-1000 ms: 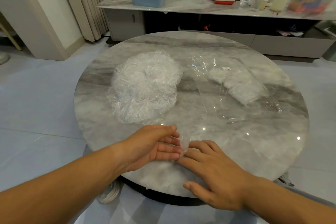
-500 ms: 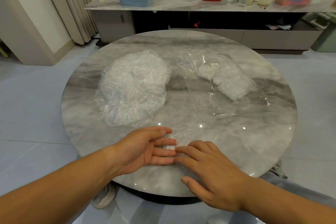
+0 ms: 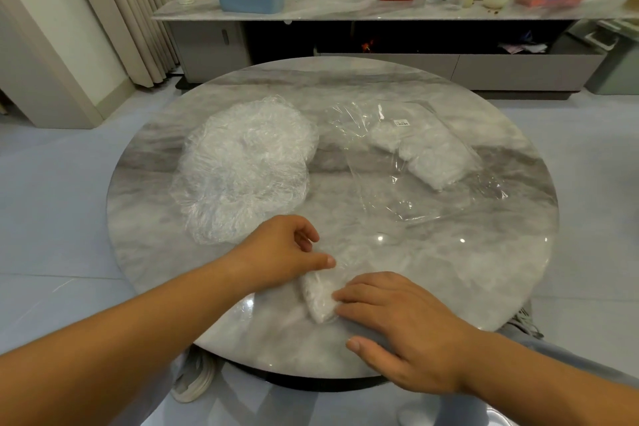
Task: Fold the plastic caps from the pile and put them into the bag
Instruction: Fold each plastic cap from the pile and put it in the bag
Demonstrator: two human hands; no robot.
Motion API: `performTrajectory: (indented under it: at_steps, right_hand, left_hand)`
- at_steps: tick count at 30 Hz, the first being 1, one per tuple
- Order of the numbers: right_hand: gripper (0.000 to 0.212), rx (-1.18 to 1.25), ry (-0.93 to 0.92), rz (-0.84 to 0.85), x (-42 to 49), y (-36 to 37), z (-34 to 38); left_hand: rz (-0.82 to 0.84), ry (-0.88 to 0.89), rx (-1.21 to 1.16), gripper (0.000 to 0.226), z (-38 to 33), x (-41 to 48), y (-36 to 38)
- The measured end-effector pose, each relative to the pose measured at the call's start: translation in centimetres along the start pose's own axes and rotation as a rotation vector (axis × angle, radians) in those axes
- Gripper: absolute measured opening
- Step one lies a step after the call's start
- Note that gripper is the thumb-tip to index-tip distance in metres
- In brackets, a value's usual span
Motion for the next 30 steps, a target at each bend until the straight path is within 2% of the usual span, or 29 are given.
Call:
performTrajectory:
  at_steps: [4, 7, 10, 14, 17, 19, 21, 23, 25, 27, 30]
  right_hand:
    - [0.052, 0.019, -0.023, 0.052, -0.2, -0.6, -0.5]
    - [0.049, 0.120, -0.021, -0.001, -0.6, -0.8, -0.6]
    - [0.048, 0.292, 0.071, -0.156, -1.0, -1.3, -0.6]
    - [0.043, 0.578, 0.320, -0.347, -0.5, -2.1, -0.4]
    - [0.024, 0.940, 0.492, -0.496, 0.6, -2.7, 0.0]
    - [0.028, 1.148, 0.559, -0.525, 1.0, -2.8, -0.1]
    - [0.045, 1.352, 0.614, -0.498, 1.4, -3.0, 0.2]
    - [0.051, 1.494, 0.618, -0.459, 1.7, -3.1, 0.6]
    - [0.051, 1.497, 0.591, -0.429, 1.9, -3.2, 1.2]
    - [0.051, 1.370, 0.559, -0.428, 2.0, -3.2, 1.4]
    - [0.047, 1.166, 0.524, -0.441, 2.0, -3.1, 1.5]
  left_hand:
    - [0.121, -0.002, 0.196, 0.041, -1.6, 0.9, 0.6]
    - [0.153, -0.028, 0.188, 0.030, -1.7, 1.0, 1.1]
    - [0.159, -0.063, 0.025, 0.023, -1.3, 0.6, 1.2]
    - [0.175, -0.103, -0.372, 0.022, -0.8, -0.3, 1.2]
    - [0.196, -0.109, -0.592, 0.020, -0.7, -1.0, 1.0]
    - [0.212, -0.092, -0.668, 0.019, -0.7, -1.5, 1.0]
    - [0.231, -0.065, -0.710, 0.019, -0.5, -1.8, 1.0]
    - [0.256, -0.030, -0.691, 0.019, -0.3, -2.1, 1.2]
    - [0.294, -0.006, -0.637, 0.026, -0.2, -2.5, 1.6]
    - [0.320, 0.015, -0.593, 0.034, -0.2, -2.7, 2.0]
    - [0.329, 0.009, -0.566, 0.035, -0.3, -2.6, 2.2]
Point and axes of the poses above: each hand's wrist, its own x-axis towards the middle knuckle, its own y-axis out of the palm, z = x × y, the point moved 1 cm from there along x, towards the middle knuckle, and after that the axes turned 14 degrees about x, right-handed, at the moved point
